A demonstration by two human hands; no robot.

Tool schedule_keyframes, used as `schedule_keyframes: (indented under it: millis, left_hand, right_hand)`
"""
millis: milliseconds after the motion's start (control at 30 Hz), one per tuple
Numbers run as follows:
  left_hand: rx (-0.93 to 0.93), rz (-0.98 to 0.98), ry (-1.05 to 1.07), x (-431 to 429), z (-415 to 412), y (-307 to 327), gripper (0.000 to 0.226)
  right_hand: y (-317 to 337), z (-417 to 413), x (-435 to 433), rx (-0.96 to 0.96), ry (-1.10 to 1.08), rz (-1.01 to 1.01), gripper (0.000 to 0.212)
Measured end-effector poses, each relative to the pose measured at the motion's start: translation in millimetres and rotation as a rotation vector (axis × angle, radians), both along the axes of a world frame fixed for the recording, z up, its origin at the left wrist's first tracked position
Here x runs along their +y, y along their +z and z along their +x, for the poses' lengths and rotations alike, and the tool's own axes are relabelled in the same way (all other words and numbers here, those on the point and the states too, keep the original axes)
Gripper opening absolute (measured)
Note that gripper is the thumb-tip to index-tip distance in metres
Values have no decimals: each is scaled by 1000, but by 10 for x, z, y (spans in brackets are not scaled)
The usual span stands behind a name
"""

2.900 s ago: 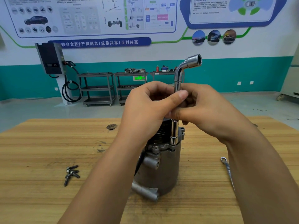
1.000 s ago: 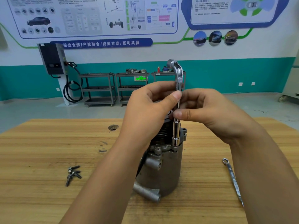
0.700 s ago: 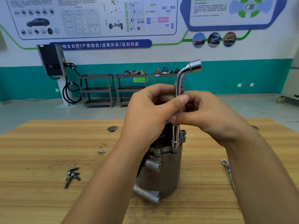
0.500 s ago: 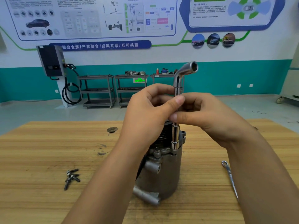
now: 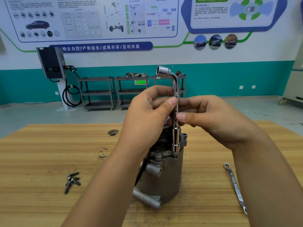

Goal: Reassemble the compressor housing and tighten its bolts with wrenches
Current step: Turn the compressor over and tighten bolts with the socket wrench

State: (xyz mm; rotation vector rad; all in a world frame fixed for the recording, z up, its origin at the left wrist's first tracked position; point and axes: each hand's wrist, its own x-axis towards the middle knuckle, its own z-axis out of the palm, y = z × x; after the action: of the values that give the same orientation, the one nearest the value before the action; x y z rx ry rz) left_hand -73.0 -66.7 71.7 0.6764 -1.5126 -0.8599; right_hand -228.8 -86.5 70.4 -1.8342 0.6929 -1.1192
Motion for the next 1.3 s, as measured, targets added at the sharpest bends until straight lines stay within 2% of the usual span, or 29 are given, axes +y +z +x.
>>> schedule_keyframes:
  millis: [200, 367, 533, 633, 900, 1100, 1300]
  left_hand:
    - [-31, -62, 37, -11, -11, -6, 15]
    - [-86, -138, 86, 12, -13, 7, 12]
    - [-87, -130, 109, -1, -7, 0, 13]
    - [-94, -130, 121, -9, -9, -5, 13]
    - [-5, -83, 53, -7, 0, -2, 24]
    - [22, -46, 20, 27, -5, 2, 14]
    - [22, -45, 47, 26, -19, -5, 14]
  right_hand:
    - [-4, 29, -17, -2, -38, -28, 33]
    - [-14, 47, -27, 42, -82, -53, 48]
    - [-25, 69, -36, 61, -127, -72, 47]
    - [-28, 68, -33, 53, -112, -67, 56]
    - [-3, 18, 0, 34, 29, -36, 27]
    - [10, -13, 30, 24, 35, -30, 26]
    - [-21, 28, -14, -15, -1, -51, 27]
